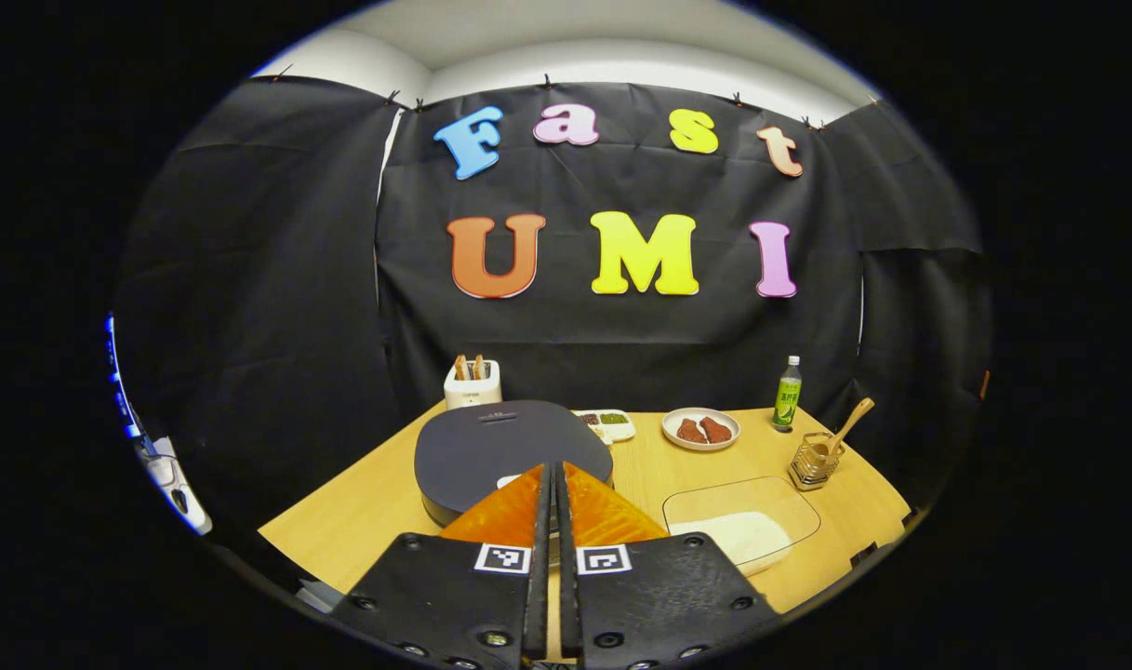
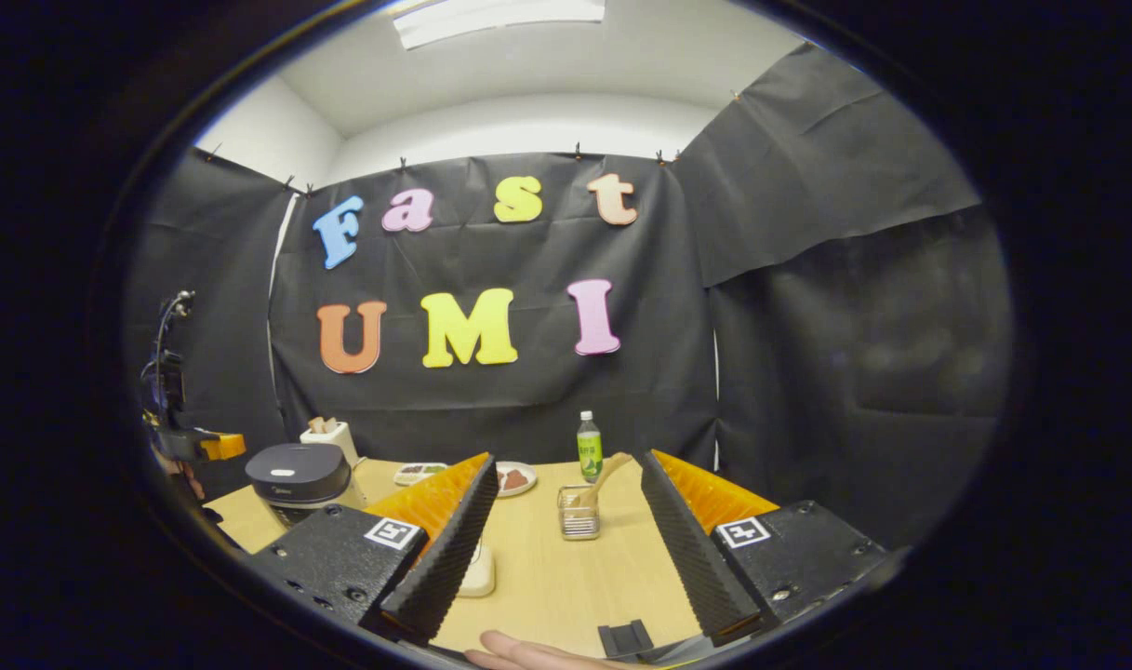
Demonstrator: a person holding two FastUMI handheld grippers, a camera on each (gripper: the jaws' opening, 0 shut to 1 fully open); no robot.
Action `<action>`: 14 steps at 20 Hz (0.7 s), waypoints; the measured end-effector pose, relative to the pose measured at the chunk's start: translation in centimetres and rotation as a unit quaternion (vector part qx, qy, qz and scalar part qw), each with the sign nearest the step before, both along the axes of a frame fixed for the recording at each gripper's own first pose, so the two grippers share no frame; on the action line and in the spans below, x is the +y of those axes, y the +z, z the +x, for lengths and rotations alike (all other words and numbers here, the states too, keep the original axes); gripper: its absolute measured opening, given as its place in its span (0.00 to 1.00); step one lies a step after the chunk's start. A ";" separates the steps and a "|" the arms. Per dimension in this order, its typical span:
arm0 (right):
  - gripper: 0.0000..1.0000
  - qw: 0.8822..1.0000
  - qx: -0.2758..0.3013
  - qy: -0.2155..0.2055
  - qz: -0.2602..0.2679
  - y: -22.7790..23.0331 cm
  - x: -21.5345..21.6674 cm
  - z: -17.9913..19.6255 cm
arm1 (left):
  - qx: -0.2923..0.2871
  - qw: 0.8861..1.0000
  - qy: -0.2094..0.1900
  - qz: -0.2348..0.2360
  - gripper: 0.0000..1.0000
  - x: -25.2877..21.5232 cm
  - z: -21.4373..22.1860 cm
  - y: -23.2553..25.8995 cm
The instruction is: Close the left gripper, press the button to open the rice cooker; take a wooden spoon from the chopstick holder with the right hand, scoop a spoonful of rice and pour it into the rice cooker, then put the wooden spoon back into the chopstick holder.
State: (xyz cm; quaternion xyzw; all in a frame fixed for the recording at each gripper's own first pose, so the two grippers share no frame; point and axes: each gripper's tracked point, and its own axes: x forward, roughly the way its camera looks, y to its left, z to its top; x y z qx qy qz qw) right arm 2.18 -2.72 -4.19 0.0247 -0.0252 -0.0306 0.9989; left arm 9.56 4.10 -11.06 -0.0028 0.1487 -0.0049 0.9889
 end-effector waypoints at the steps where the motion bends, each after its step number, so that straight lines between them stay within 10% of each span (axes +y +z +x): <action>1: 1.00 1.000 -0.001 0.002 0.001 -0.1 0.1 0.1 | 0.005 1.000 -0.001 0.002 0.07 0.2 0.7 -0.4; 14: 1.00 1.000 0.028 -0.009 0.010 -4.7 -2.4 1.0 | 0.108 0.993 0.025 -0.048 0.00 1.4 6.6 -6.0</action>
